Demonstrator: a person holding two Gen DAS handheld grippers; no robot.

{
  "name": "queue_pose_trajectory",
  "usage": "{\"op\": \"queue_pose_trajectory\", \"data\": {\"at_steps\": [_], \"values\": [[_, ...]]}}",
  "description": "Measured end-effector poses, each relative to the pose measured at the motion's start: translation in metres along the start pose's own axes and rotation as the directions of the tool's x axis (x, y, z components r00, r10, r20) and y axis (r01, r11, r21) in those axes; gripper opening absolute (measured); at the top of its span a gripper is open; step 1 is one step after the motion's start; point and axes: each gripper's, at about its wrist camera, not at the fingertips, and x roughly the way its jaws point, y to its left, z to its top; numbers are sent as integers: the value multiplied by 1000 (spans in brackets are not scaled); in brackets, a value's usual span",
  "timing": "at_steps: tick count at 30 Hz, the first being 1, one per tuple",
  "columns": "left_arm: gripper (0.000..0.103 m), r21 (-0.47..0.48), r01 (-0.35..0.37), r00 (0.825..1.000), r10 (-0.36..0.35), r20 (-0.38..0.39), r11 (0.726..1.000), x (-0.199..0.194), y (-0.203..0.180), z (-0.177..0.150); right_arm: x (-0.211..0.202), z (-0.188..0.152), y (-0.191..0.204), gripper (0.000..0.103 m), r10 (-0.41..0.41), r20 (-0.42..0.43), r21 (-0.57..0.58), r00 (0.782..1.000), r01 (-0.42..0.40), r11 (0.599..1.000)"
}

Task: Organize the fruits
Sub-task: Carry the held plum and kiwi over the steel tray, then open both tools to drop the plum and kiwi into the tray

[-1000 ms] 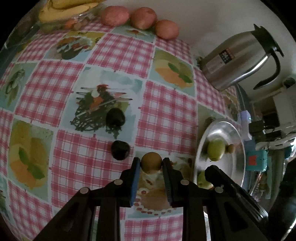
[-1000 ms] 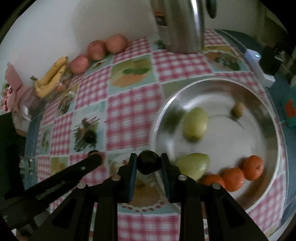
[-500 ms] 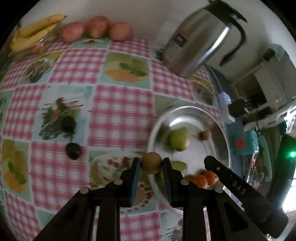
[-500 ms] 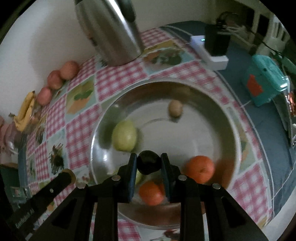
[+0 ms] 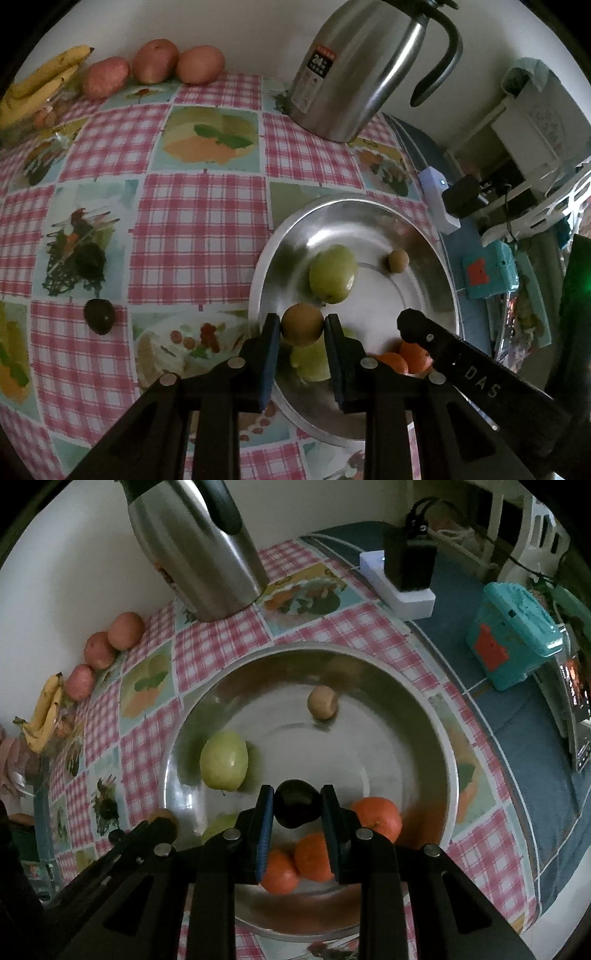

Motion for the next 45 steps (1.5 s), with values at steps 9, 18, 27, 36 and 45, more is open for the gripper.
{"op": "queue_pose_trajectory", "data": {"at_steps": [9, 18, 27, 36, 45], "values": [[27, -12, 1, 1000, -1, -13, 1000, 9, 1, 0, 6, -2, 3, 27, -7, -30, -5, 1000, 7, 1000], [27, -12, 0, 1000, 0, -15, 1000, 10, 1, 1, 10, -2, 2, 27, -24, -50, -2, 998, 24, 1000], [29, -22, -1, 1000, 1, -15, 1000, 9, 4, 2, 17, 0, 5, 38, -45, -86, -19, 995, 43, 999], [35, -32, -46, 999, 45, -21, 998, -3, 8, 7, 4, 4, 13, 50, -88, -49, -65, 995, 84, 994], [71, -98, -181, 983, 179, -30, 979, -24, 35, 13, -14, 4, 24, 72, -105, -12, -103, 994, 104, 989]]}}
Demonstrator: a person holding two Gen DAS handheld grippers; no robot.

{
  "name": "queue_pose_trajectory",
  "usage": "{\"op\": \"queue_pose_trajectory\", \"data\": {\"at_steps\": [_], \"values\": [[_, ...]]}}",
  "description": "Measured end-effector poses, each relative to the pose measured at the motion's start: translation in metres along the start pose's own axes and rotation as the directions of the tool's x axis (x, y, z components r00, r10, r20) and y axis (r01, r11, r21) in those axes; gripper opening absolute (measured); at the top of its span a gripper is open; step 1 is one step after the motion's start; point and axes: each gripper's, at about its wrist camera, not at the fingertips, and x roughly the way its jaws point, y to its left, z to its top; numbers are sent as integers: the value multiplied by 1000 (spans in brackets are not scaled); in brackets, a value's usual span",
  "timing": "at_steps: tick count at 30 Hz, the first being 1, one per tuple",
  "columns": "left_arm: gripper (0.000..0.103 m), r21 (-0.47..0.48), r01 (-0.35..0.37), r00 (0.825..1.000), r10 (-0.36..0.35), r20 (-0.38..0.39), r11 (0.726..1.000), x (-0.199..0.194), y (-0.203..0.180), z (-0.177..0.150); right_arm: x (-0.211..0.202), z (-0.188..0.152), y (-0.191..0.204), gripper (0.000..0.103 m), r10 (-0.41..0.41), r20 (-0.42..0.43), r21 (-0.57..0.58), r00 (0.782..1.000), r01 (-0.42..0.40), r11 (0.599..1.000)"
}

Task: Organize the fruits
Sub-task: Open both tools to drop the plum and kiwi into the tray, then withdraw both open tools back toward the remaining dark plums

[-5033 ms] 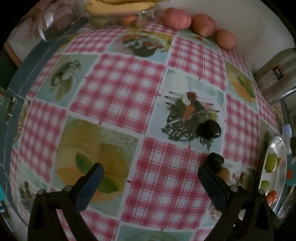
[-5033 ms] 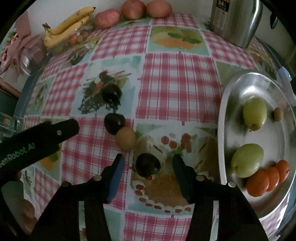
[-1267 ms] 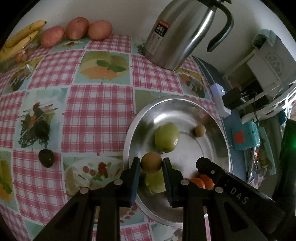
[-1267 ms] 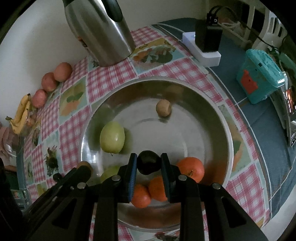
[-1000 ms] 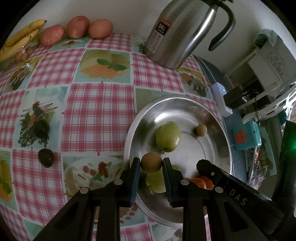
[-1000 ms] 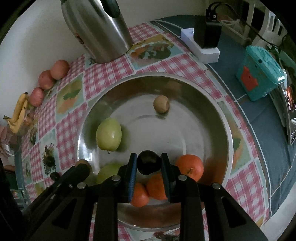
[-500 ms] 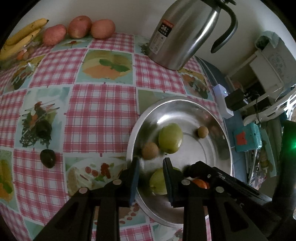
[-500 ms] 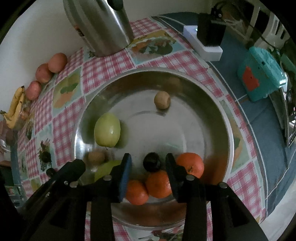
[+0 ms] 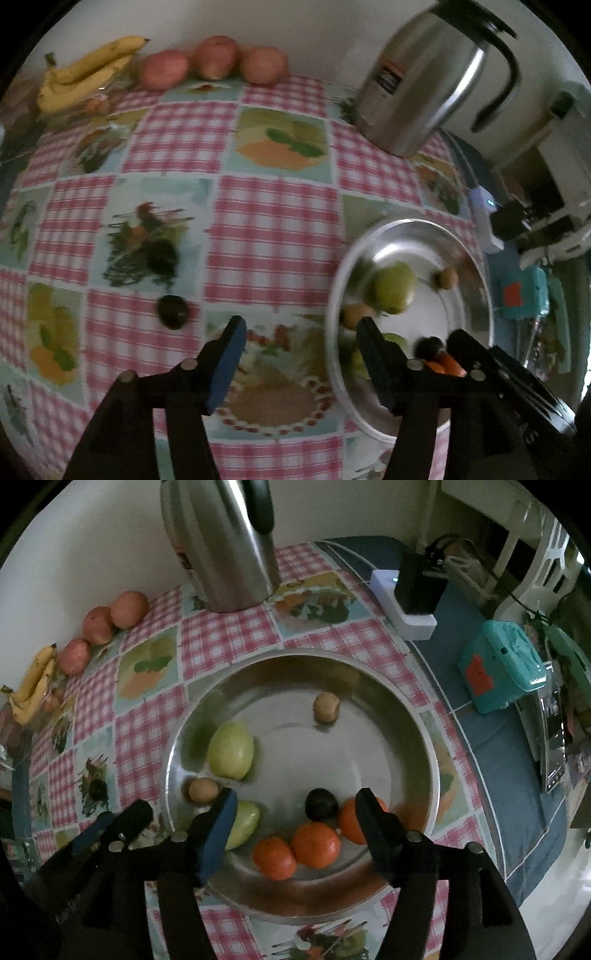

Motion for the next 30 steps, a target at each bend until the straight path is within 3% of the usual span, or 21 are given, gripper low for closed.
{"op": "queue_pose_trajectory", "data": {"at_steps": [6, 9, 11, 12, 23, 26, 30], "values": [[83, -37, -73, 997, 74, 22, 997, -12, 21, 4, -3, -5, 9, 74, 0, 2, -29, 1000, 0, 1000], [97, -56, -101, 994, 104, 41, 993, -19, 30, 5, -5, -6, 13, 76, 4, 18, -44, 1000, -3, 999], [102, -70, -119, 991, 123, 60, 990, -24, 37, 5, -7, -7, 15, 83, 9, 24, -51, 1000, -8, 999], [103, -75, -126, 989, 131, 66, 989, -25, 39, 5, -7, -7, 16, 89, 11, 27, -54, 1000, -10, 998], [103, -114, -226, 964, 239, 117, 967, -45, 63, 3, -10, -10, 23, 89, 31, 50, -78, 998, -27, 997], [103, -88, -277, 948, 287, 136, 957, -52, 66, 5, -10, -11, 25, 89, 31, 47, -84, 998, -27, 996], [103, -33, -381, 913, 382, 147, 924, -58, 69, 6, -8, -12, 33, 89, 39, 36, -106, 999, -35, 994]]}}
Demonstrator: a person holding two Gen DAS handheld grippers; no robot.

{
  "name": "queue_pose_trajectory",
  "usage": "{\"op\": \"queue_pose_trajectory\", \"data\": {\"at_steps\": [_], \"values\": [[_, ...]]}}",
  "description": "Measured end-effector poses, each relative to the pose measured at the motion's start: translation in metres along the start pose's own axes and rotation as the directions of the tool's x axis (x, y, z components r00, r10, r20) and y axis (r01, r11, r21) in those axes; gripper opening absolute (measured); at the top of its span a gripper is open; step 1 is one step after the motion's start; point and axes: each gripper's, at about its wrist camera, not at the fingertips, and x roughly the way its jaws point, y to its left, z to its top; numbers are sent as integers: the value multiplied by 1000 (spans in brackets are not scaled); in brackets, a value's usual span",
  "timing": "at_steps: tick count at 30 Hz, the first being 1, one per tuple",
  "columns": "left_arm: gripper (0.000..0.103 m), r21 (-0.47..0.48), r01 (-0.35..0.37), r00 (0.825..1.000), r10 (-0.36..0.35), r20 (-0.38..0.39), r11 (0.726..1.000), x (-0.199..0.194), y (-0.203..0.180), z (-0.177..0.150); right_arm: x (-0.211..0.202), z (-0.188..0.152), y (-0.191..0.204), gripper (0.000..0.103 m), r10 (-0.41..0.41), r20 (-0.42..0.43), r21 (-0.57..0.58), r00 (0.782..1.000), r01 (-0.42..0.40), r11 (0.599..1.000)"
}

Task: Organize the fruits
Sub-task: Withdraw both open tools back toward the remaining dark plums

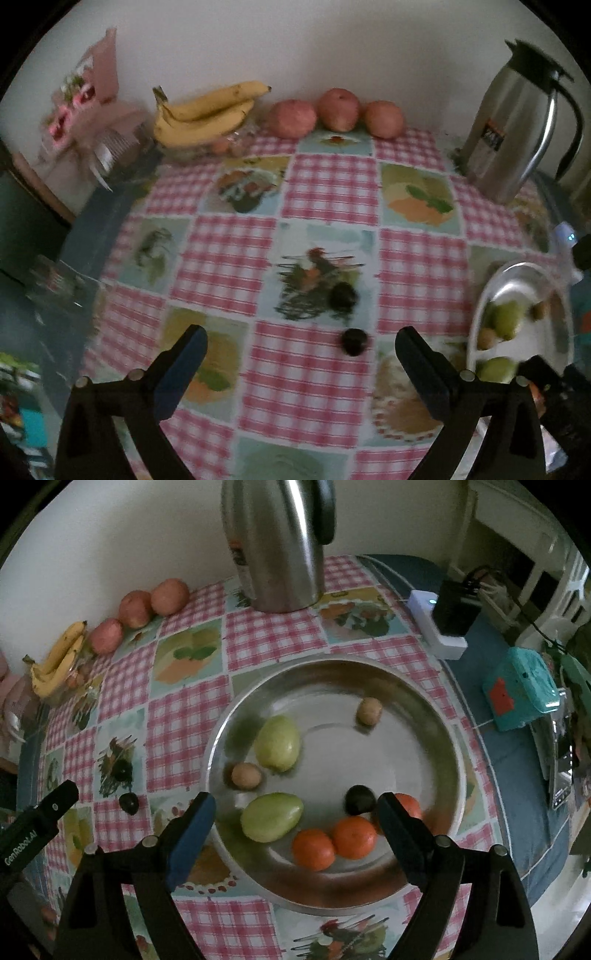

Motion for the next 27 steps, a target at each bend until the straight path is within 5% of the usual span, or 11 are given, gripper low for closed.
{"op": "queue_pose_trajectory", "data": {"at_steps": [17, 27], "values": [[103, 26, -124, 992, 123, 34, 992, -11, 52, 6, 10, -8, 57, 89, 17, -34, -124, 999, -21, 992], [103, -38, -122, 992, 123, 13, 992, -5, 96, 6, 16, -16, 101, 89, 33, -54, -198, 998, -43, 979]]}}
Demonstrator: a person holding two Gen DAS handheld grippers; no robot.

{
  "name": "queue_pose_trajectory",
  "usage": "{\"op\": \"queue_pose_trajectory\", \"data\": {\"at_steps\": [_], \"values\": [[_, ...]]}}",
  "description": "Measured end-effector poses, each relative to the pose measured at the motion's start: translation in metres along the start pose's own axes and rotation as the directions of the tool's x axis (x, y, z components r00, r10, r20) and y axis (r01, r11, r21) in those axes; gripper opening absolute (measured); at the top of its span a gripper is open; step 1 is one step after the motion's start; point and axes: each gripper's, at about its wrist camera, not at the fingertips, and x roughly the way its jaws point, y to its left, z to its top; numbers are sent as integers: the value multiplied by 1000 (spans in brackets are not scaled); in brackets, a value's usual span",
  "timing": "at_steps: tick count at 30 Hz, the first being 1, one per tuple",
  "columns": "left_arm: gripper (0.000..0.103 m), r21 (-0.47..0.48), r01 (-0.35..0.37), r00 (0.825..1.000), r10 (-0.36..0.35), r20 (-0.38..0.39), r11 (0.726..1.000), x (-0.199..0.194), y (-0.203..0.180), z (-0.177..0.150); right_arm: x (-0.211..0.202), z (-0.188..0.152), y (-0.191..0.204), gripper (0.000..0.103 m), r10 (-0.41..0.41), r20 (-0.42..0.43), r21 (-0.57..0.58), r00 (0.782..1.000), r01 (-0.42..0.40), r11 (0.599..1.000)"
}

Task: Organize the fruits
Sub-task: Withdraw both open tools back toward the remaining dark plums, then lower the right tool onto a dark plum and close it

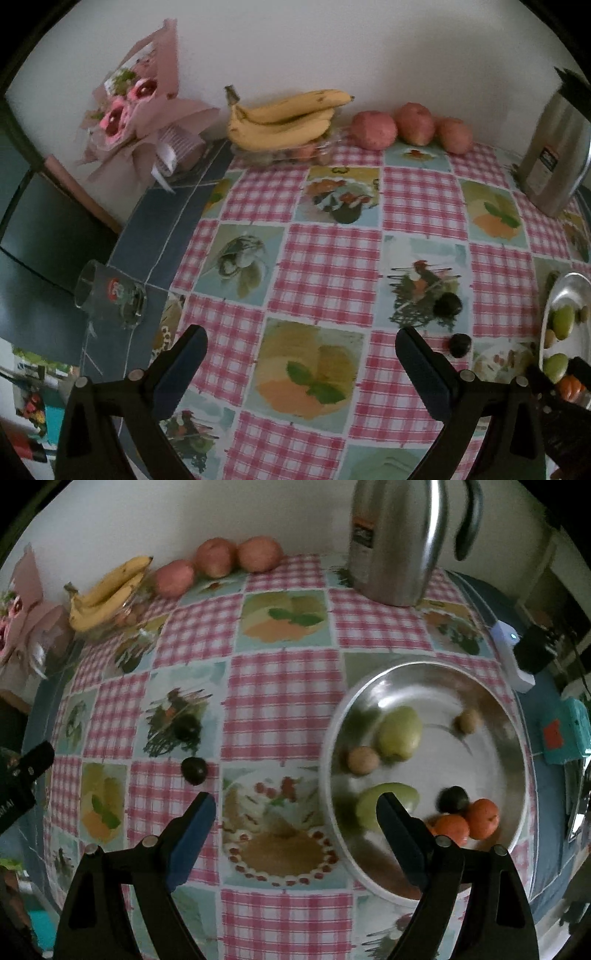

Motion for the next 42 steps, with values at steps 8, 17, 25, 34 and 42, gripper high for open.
{"op": "queue_pose_trajectory", "data": {"at_steps": [8, 17, 25, 34, 42], "values": [[103, -50, 4, 1000, -5, -21, 999, 12, 29, 1, 12, -2, 37, 89, 22, -27, -57, 999, -24, 998], [103, -85, 19, 999, -22, -40, 996, 27, 50, 4, 22, 0, 69, 89, 64, -35, -88, 997, -67, 994], [103, -81, 49, 995, -56, -79, 995, 45, 43, 5, 34, 4, 77, 89, 79, -51, -72, 996, -82, 994], [103, -73, 119, 982, -128, -139, 990, 73, 15, 0, 57, 3, 72, 89, 56, -88, -47, 995, -60, 997], [103, -122, 199, 953, -221, -205, 972, 97, -5, -7, 73, 4, 73, 89, 44, -88, -42, 995, -48, 998]]}}
